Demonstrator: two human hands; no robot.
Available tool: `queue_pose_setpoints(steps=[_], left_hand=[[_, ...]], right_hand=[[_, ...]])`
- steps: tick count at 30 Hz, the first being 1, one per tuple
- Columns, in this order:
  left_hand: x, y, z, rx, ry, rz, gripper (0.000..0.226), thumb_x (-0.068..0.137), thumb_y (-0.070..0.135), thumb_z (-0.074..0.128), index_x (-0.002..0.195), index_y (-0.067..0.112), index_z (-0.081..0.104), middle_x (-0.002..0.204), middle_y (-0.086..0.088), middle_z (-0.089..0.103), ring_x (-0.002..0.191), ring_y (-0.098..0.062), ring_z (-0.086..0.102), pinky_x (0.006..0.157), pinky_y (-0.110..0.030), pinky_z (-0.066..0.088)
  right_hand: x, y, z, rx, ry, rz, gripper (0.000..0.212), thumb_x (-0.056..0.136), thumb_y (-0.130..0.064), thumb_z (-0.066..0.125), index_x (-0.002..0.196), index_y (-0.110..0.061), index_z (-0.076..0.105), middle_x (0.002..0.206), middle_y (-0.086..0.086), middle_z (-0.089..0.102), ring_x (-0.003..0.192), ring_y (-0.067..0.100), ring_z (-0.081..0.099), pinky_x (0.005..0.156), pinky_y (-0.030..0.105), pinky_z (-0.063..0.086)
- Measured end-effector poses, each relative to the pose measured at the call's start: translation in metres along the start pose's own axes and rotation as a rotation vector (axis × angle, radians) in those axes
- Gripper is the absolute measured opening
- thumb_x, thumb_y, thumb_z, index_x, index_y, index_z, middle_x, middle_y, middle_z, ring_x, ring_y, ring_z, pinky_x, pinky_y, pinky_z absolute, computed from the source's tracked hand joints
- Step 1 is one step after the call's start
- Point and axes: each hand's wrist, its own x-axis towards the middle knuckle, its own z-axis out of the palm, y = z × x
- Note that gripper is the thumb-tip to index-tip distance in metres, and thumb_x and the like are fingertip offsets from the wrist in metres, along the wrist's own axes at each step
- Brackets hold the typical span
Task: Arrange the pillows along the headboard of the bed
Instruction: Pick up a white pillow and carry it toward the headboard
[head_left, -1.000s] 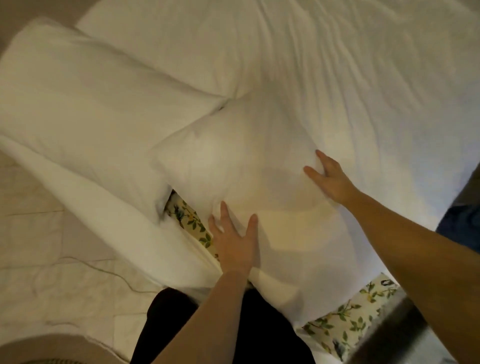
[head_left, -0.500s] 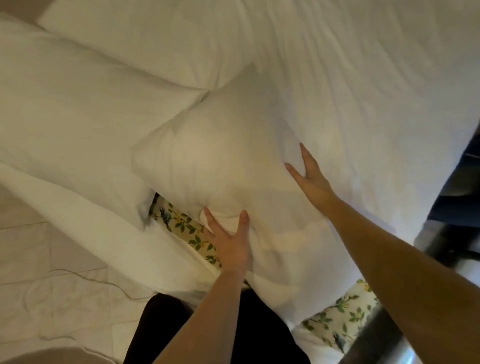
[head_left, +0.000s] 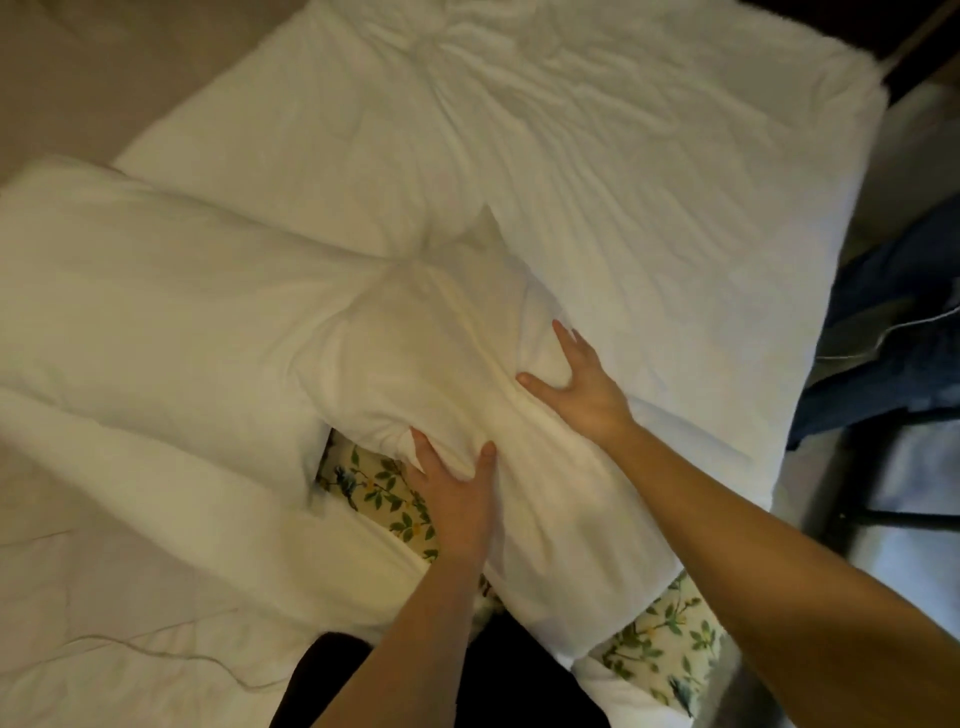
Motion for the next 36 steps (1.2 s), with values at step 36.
queue_pose_setpoints(steps=[36], left_hand=[[-0.136,0.061,-0.373,0.508,-0.009,0.764,0.08,0.092,0.071,0.057,0.158,0.059,0.014,0.171,0.01,0.002,0.142,-0.038,0.043,0.109,-0.051,0.046]], right_hand=[[-0.382,-0.185,0.135,0.549,0.381,0.053,0.1,0.086,-0.066,0.073,0.166,-0.043,0.017,0.174,0.0,0.017,0.159,0.02,0.018,0.127,0.043,0.021]])
